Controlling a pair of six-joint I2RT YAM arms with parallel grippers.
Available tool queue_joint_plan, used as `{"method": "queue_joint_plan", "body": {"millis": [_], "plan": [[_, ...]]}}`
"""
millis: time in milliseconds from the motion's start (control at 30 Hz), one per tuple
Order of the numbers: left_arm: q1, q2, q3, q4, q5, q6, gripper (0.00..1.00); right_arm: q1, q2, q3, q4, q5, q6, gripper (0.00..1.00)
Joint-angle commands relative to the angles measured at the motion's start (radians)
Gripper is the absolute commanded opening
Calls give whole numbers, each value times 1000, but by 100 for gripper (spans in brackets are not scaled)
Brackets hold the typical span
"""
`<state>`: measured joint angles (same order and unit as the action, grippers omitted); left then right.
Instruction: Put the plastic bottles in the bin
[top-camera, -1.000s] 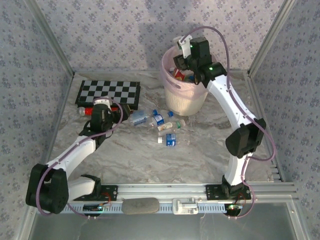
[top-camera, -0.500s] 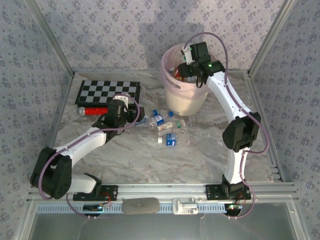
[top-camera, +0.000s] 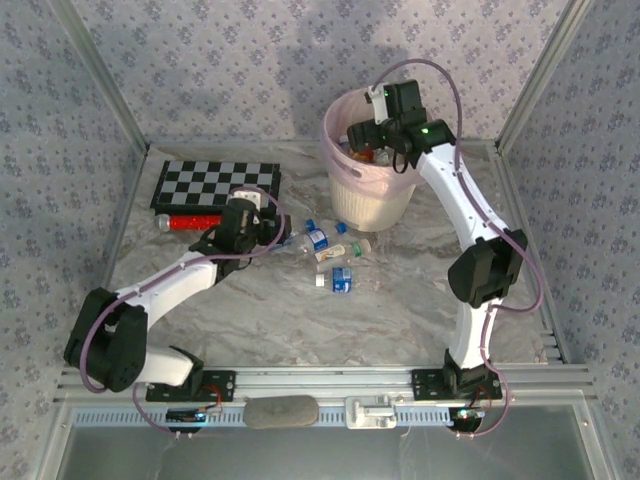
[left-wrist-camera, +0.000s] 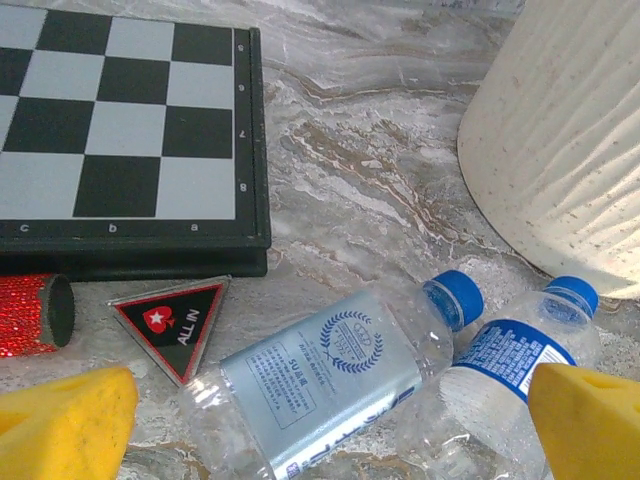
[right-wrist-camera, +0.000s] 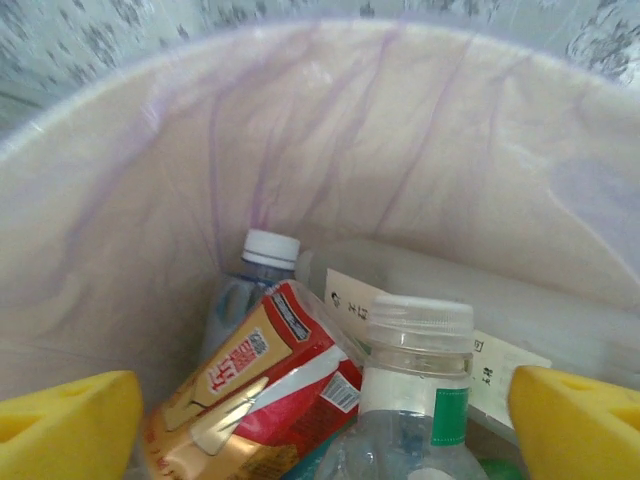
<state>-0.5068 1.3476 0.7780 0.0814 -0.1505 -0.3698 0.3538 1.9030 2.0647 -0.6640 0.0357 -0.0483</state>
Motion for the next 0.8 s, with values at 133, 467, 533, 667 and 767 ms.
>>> {"method": "queue_joint_plan", "body": {"millis": [133,467,533,667,767], "plan": [[27,-94,-44,21,-62,-13,100,31,-177,-93,92,-97,15,99],[166,-188,-116,-2,-75,-128,100,189,-388,-466,167,-103,-51,99],[172,-201,-127,4,-81,-133,100,216,-421,-548,194,-132,-30,99],[175,-205,-132,7,-70,-138,100,275,-450,-687,222,-181,22,99],[175,-196,-136,16,-53,-145,100,328,-444,-738,189,-166,36,99]]}}
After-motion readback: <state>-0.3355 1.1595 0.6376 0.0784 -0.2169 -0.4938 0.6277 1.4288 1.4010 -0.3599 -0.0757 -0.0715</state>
